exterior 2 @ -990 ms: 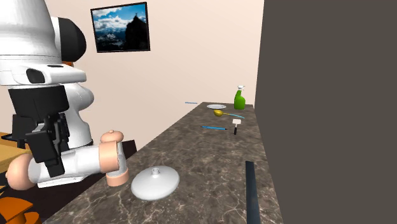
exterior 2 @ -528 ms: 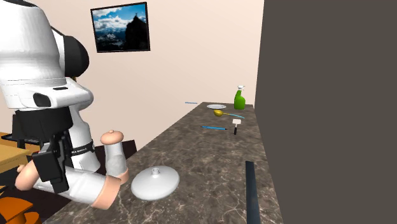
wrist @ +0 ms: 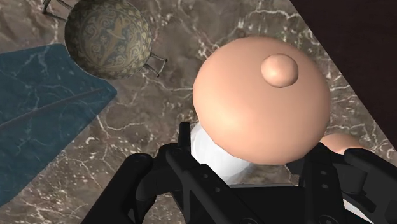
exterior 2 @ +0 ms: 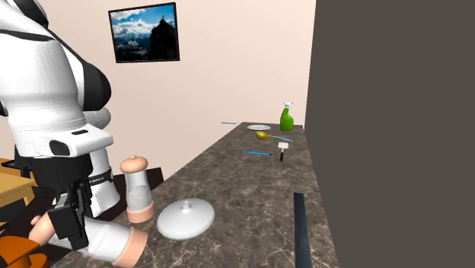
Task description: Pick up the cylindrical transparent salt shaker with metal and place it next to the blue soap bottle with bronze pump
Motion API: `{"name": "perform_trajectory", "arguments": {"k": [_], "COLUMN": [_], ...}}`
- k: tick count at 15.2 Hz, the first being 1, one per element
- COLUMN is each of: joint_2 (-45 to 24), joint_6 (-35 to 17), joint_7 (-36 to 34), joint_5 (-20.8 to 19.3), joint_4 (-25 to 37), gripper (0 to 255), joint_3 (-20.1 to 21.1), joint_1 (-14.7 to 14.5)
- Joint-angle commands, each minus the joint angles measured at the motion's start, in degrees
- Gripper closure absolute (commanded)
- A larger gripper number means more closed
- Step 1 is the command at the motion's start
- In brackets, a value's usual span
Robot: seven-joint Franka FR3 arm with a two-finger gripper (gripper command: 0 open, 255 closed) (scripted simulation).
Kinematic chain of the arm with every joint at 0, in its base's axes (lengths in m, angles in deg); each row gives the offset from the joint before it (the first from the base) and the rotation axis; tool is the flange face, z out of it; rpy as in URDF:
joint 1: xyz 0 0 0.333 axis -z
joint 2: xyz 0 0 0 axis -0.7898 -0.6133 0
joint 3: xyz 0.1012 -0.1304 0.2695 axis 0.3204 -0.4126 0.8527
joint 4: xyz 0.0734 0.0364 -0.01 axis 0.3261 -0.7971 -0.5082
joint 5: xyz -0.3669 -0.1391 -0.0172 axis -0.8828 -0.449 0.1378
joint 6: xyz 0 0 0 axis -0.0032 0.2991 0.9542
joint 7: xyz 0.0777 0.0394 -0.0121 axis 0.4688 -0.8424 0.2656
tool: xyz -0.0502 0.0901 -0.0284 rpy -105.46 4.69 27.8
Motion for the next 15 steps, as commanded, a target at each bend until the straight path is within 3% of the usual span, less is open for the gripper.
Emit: {"name": "perform_trajectory", "arguments": {"k": [1,10,15], "joint_2": [-1.6,-8.52,-8.5], "joint_6": [-2.31,-11.69,-11.68], "joint_7": [0.64,3.31,3.3], "joint_5": [0.26,3.03,3.01], "joint_4": [-0.5,-2.75,-2.75], "gripper": [255,255,255], "joint_3": [-2.15,-12.25,-12.27], "joint_1": [-1.29,-9.39,-9.4]}}
